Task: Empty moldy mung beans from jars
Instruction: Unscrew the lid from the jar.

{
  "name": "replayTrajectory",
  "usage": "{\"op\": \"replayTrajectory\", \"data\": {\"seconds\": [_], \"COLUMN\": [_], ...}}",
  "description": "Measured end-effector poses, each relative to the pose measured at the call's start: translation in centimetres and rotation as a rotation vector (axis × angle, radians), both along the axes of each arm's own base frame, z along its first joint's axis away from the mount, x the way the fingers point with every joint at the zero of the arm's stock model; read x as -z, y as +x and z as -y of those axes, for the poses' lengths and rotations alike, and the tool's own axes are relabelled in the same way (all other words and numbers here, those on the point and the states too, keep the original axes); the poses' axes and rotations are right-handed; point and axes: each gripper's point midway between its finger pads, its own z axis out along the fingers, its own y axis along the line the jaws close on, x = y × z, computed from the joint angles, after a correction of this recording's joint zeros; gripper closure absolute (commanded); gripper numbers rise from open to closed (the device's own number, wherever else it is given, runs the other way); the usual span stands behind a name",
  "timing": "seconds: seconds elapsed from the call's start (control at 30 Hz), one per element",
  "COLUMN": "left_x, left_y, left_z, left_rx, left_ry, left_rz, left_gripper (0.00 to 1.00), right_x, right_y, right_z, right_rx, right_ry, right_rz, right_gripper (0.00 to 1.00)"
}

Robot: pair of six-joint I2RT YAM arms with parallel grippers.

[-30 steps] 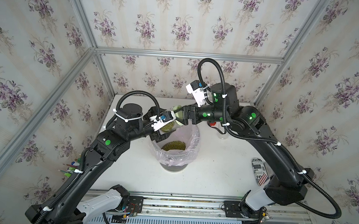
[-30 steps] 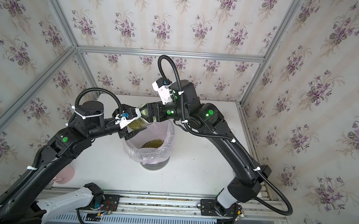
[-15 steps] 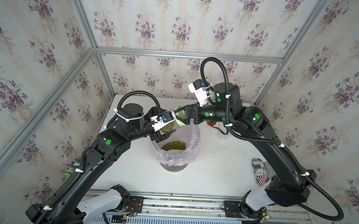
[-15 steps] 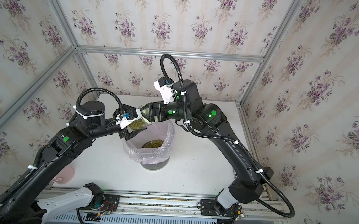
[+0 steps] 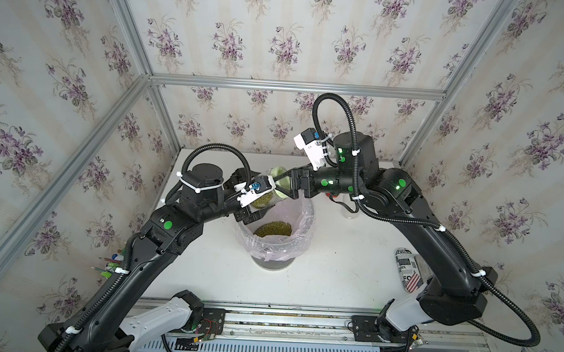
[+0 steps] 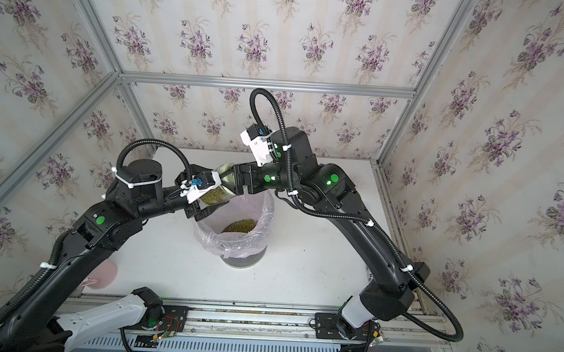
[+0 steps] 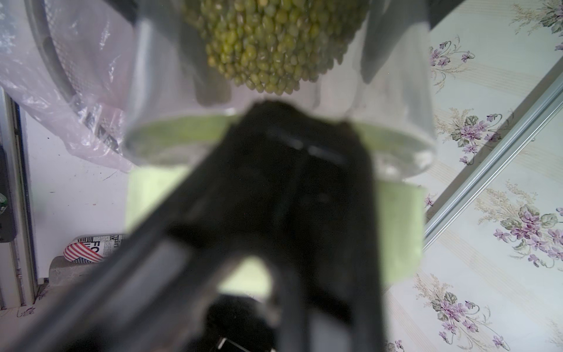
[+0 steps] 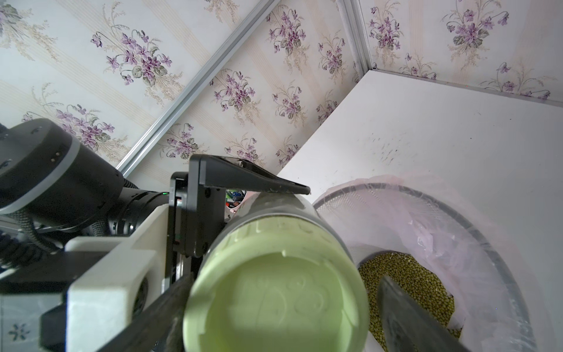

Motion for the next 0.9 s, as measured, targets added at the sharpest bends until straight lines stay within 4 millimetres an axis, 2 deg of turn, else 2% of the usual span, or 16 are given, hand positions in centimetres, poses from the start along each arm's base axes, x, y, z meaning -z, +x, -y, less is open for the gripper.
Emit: {"op": "replayTrajectory", "data": {"seconds": [0.43,0.73,0.9], "left_x": [0.10,-0.06,-0.01], "left_y": [0.10,0.13,0.14], "left_z": [0.03,-0.08,-0.13], "left_rx": [-0.001,-0.007,-0.010], "left_ry": [0.003,0.002,0.004], "left_rz": [-0.002,0.003,0.002], "left_gripper": [1.00,1.00,1.00], "right_x": [-0.28,-0.30,-0.14], "right_y": [-0.43,-0.33,-0.30], "right_z": [0.11,0.13,0.03], "right_rx": [-0.013,-0.011,-0.016], "right_ry": [0.012,0.014,0.014], "right_rz": [-0.003,-0.002,0.003], "right_gripper": [0.15,0.23,0.24]}}
